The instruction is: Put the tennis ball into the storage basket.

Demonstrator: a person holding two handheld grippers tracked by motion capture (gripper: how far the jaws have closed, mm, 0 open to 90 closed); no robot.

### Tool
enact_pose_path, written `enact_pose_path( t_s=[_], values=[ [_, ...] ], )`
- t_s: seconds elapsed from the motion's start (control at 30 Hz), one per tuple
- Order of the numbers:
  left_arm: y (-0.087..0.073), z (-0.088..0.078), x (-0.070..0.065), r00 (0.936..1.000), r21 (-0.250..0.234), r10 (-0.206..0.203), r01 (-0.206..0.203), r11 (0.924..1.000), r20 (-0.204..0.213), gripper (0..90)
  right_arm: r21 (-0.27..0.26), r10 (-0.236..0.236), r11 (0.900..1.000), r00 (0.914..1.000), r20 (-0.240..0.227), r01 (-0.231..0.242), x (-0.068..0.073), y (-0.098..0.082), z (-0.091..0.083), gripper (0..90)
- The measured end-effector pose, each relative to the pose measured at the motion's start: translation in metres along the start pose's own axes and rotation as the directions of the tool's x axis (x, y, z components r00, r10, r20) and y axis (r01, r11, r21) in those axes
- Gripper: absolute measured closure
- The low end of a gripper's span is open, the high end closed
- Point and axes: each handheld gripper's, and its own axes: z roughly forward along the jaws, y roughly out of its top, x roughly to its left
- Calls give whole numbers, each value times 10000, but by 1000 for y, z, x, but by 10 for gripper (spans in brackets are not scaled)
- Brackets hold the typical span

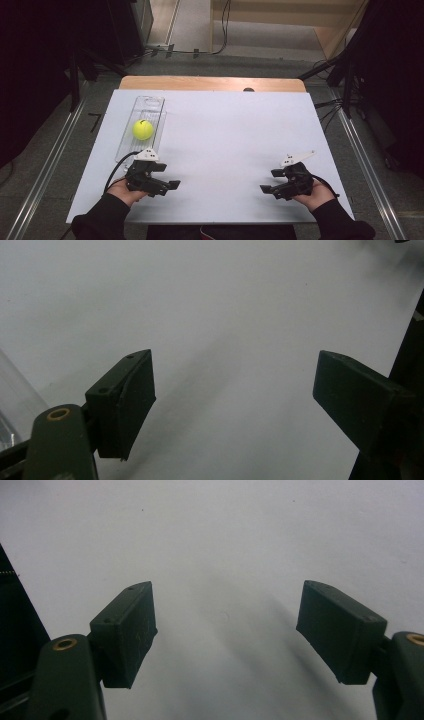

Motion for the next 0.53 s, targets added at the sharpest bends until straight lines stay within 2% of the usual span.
enact_pose_path(
  t_s=[0.53],
  values=[
    [0,0,0,10000,-11,39,-39,10000,33,178,12,-78,10000,10000,-25,78,0,0,1,216]
  ],
)
